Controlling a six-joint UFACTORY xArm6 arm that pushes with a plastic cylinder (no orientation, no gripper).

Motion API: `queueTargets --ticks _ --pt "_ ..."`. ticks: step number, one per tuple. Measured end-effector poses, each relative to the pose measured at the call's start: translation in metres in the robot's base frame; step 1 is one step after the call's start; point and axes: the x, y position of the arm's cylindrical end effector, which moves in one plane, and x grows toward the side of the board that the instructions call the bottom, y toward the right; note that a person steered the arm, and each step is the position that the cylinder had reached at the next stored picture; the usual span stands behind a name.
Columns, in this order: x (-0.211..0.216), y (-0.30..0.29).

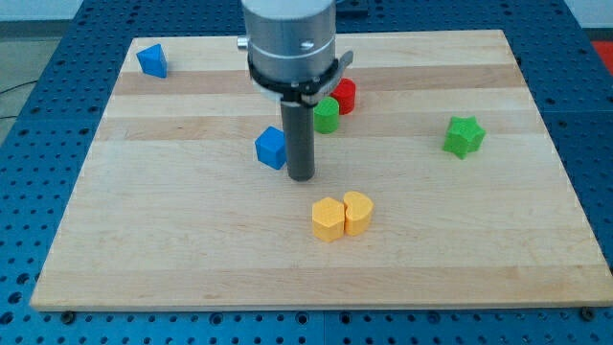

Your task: Push the yellow hexagon into the blue blocks

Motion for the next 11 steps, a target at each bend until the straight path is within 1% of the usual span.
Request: queueTargets --ticks 1,2,3,4,5,6,7,8,9,10,11 --pt "-0.038 -0.05" --pt "-0.069 -0.078" --pt "-0.105 -0.136" --pt "-0.12 -0.202" --pt "-0.12 -0.202" --pt "-0.1 -0.154" --pt "-0.051 -0.027" --pt "0.015 0.085" --pt "0.052 0.141" --pt "0.091 0.101" --pt "0.102 0.064"
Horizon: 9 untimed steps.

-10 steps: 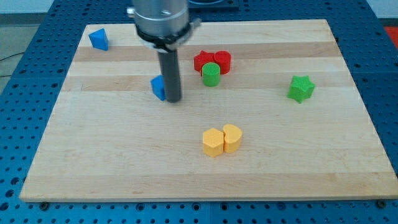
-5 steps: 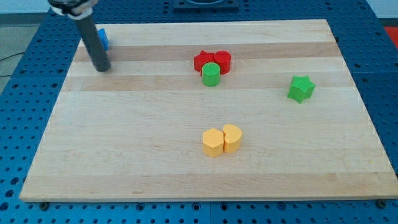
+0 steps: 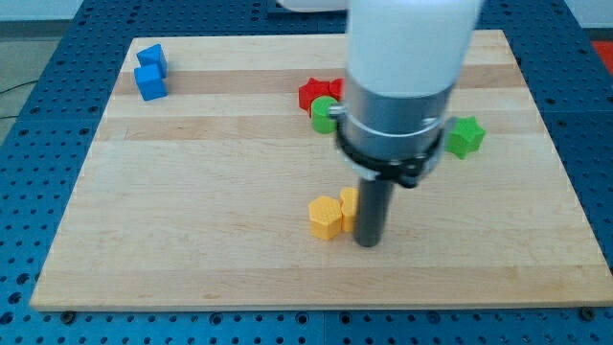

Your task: Push the yellow hexagon into the blue blocks

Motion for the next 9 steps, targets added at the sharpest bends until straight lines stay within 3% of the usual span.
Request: queueTargets --ticks 1,3,4,5,7,9 --pt "-0.012 -0.048" --pt "-0.083 -0.064" --pt "-0.122 -0.161" --pt "-0.158 -0.179" --pt "-0.168 -0.143" --pt "-0.243 -0.175"
